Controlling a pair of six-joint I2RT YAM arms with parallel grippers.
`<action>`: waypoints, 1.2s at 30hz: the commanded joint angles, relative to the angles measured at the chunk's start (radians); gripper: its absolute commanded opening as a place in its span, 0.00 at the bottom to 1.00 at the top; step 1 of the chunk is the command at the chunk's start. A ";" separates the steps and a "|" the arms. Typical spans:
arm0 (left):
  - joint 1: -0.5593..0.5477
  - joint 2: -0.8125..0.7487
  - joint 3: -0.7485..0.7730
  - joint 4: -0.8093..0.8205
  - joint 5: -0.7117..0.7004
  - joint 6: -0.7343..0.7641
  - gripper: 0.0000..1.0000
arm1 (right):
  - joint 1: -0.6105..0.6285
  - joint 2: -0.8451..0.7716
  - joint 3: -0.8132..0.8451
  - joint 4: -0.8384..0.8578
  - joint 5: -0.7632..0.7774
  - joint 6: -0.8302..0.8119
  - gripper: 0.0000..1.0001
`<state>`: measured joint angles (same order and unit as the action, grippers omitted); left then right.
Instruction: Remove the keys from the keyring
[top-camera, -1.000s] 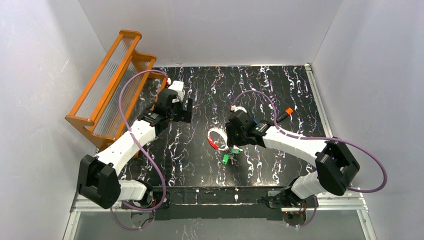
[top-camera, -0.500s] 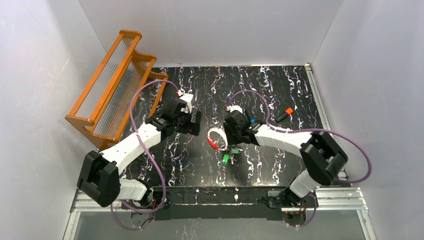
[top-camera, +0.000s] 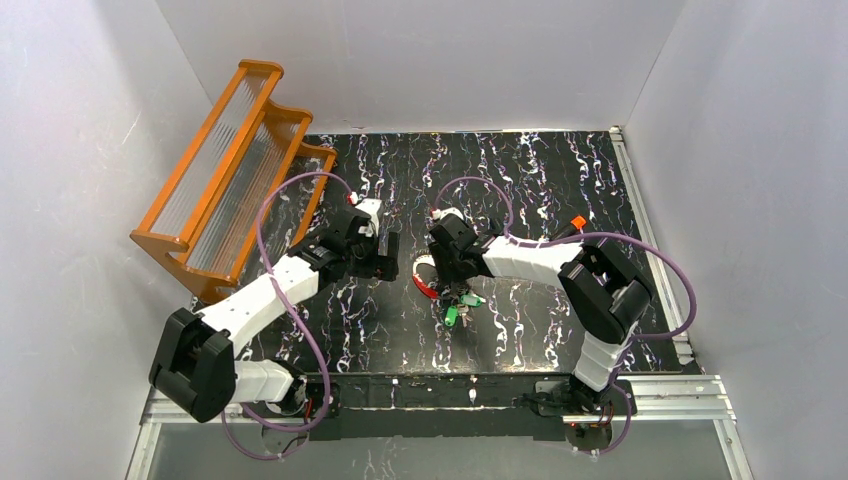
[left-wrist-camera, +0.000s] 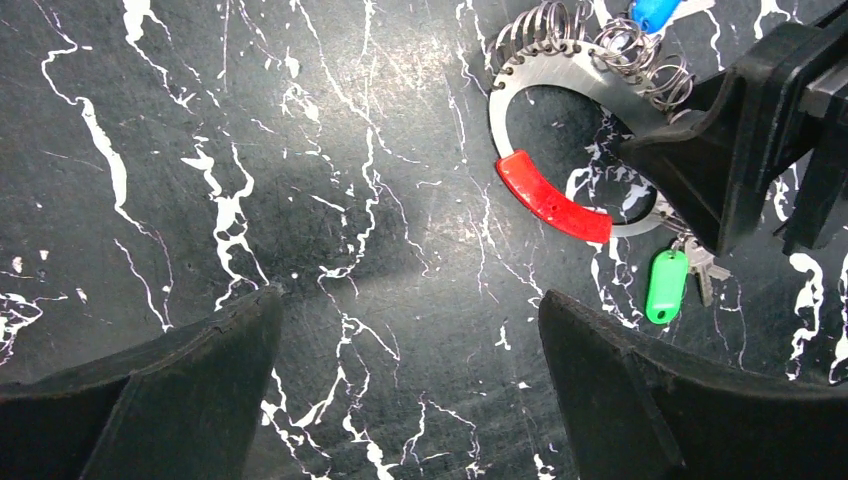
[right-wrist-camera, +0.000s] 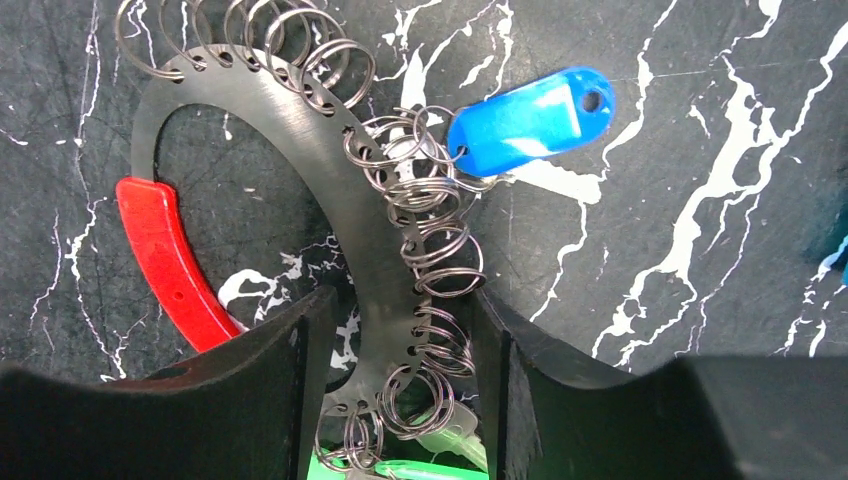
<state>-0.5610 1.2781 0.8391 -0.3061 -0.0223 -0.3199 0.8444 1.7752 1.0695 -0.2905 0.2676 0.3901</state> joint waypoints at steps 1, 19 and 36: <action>-0.015 -0.040 -0.021 -0.005 0.022 -0.030 0.97 | -0.012 0.034 0.013 -0.056 0.035 0.000 0.59; -0.031 0.044 -0.114 0.277 0.207 -0.294 0.98 | -0.118 -0.157 -0.178 0.193 -0.204 0.080 0.21; -0.083 0.345 -0.124 0.681 0.292 -0.572 0.85 | -0.173 -0.220 -0.317 0.392 -0.346 0.163 0.21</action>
<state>-0.6285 1.5887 0.7136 0.2733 0.2489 -0.8227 0.6750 1.5940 0.7685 0.0238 -0.0429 0.5274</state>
